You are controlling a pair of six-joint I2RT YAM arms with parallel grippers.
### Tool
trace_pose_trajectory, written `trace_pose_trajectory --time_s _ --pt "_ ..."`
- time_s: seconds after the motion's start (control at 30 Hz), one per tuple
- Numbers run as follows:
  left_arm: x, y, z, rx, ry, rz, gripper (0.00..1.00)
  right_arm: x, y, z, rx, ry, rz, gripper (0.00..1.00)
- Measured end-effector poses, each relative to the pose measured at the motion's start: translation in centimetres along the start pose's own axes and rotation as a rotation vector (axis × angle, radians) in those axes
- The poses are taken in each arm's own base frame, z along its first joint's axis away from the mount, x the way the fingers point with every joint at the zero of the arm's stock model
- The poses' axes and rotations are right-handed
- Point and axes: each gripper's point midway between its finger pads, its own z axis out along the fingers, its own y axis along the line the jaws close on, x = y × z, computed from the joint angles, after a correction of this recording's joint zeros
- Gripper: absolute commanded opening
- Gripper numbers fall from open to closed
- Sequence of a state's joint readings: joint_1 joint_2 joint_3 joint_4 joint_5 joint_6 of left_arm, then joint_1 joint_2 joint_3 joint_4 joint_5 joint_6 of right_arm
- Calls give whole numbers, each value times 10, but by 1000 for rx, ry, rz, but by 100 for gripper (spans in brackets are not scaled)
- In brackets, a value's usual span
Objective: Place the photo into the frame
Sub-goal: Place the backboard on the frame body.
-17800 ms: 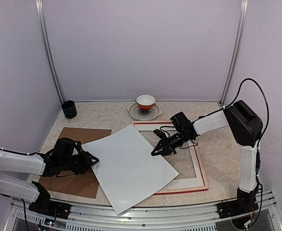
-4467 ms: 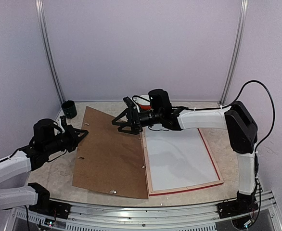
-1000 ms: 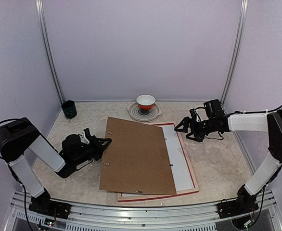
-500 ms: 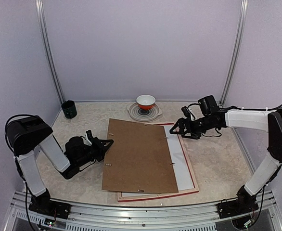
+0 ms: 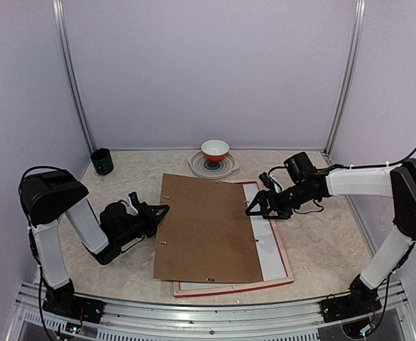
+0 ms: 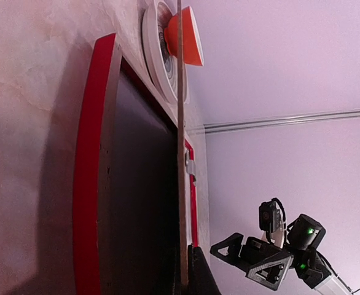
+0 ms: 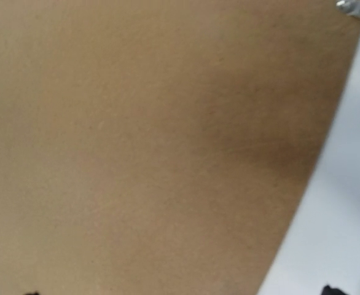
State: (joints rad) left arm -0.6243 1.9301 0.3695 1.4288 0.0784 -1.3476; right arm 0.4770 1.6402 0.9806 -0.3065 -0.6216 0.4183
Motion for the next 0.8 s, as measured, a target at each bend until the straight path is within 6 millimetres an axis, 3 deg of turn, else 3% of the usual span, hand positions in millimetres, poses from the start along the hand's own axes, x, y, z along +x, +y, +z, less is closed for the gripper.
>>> trace_pose_trajectory --time_s 0.37,0.67,0.8 --pt "0 -1 7 -30 6 39 0 18 -1 14 30 49 17 99" --pt "-2 -36 16 -78 -15 151 0 33 -3 19 52 76 44 99" --pt "-2 -34 15 -106 -20 171 1 51 6 24 41 110 40 99"
